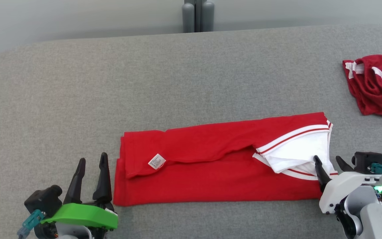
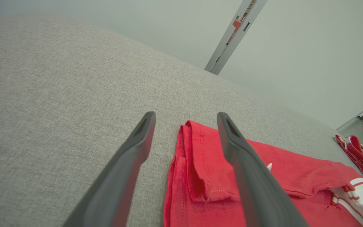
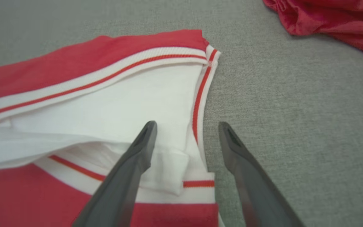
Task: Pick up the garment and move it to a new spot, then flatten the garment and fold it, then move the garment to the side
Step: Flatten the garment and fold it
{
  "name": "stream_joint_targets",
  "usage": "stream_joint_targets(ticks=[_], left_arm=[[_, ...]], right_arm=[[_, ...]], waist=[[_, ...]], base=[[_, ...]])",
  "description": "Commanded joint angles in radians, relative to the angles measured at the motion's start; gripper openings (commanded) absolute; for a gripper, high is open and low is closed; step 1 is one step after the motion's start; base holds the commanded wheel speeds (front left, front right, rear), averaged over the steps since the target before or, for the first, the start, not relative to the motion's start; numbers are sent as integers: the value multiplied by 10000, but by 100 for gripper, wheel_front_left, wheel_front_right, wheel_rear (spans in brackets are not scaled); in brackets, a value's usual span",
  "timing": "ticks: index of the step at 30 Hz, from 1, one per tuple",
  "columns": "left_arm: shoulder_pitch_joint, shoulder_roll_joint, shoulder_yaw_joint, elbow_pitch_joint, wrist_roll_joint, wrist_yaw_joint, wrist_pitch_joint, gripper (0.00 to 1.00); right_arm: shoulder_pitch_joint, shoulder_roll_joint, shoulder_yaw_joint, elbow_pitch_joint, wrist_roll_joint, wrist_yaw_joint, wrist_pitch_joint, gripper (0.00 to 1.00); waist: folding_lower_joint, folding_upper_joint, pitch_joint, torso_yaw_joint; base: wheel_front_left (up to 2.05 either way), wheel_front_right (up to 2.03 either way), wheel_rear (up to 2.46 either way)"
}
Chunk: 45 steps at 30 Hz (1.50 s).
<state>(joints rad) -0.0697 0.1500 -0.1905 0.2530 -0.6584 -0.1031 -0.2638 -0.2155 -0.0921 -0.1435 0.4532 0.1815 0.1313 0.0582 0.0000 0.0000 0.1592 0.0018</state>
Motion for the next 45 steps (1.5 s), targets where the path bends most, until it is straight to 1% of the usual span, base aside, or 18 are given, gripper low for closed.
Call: stream_joint_targets(ticks=[1, 6, 12, 13, 14, 15, 16, 21, 25, 32, 35, 37, 40, 45], left_arm=[[103, -11, 58, 3, 121, -34, -3, 100], [213, -73, 73, 38, 205, -101, -1, 100], [192, -148, -46, 82, 313, -114, -2, 100], [191, -160, -59, 92, 339, -120, -2, 100], [191, -166, -70, 100, 358, -128, -3, 100], [194, -173, -75, 111, 357, -138, -2, 100], [206, -178, -83, 127, 370, -146, -2, 100], [278, -188, -92, 170, 534, -167, -2, 100], [401, -175, -59, 169, 720, -163, -2, 100], [531, -217, 26, 185, 878, -132, -3, 100], [611, -240, 47, 225, 922, -138, -2, 100], [624, -248, 44, 256, 977, -144, -2, 100], [602, -277, 32, 311, 1022, -153, -2, 100], [564, -320, 49, 343, 1076, -169, -2, 100]], right_arm=[[136, -35, 28, 57, -79, -13, 41, 100], [388, 72, 303, 140, -78, -13, 349, 100], [353, 241, 424, 502, -564, -13, 561, 100], [300, 275, 450, 576, -632, -12, 562, 72], [231, 307, 474, 622, -653, -12, 530, 34], [146, 336, 510, 670, -668, -10, 448, 4], [79, 351, 528, 696, -697, -10, 393, 0], [-343, 353, 275, 785, -690, -10, -52, 0], [-484, 228, -262, 662, -758, -15, -263, 0], [-208, -252, -1475, -16, -841, -15, -184, 0], [-115, -300, -1783, -379, -852, -13, -90, 0], [-75, -270, -1820, -598, -802, -13, -35, 0], [-107, -155, -1578, -932, -725, -13, 14, 0], [-237, 32, -597, -1645, -591, -13, 161, 0]], waist=[[0, 0, -35, 29], [0, 0, -114, -38], [0, 0, -166, -121], [0, 0, -174, -129], [0, 0, -183, -134], [0, 0, -198, -140], [0, 0, -220, -148], [0, 0, -407, -208], [0, 0, -579, -249], [0, 0, -805, -228], [0, 0, -866, -191], [0, 0, -899, -158], [0, 0, -957, -82], [0, 0, -1082, 152]], base=[[0, 0, 0], [0, 0, 0], [0, 0, 0], [0, 0, 0], [0, 0, 0], [0, 0, 0], [0, 0, 0], [0, 0, 0], [0, 0, 0], [0, 0, 0], [0, 0, 0], [0, 0, 0], [0, 0, 0], [0, 0, 0]])
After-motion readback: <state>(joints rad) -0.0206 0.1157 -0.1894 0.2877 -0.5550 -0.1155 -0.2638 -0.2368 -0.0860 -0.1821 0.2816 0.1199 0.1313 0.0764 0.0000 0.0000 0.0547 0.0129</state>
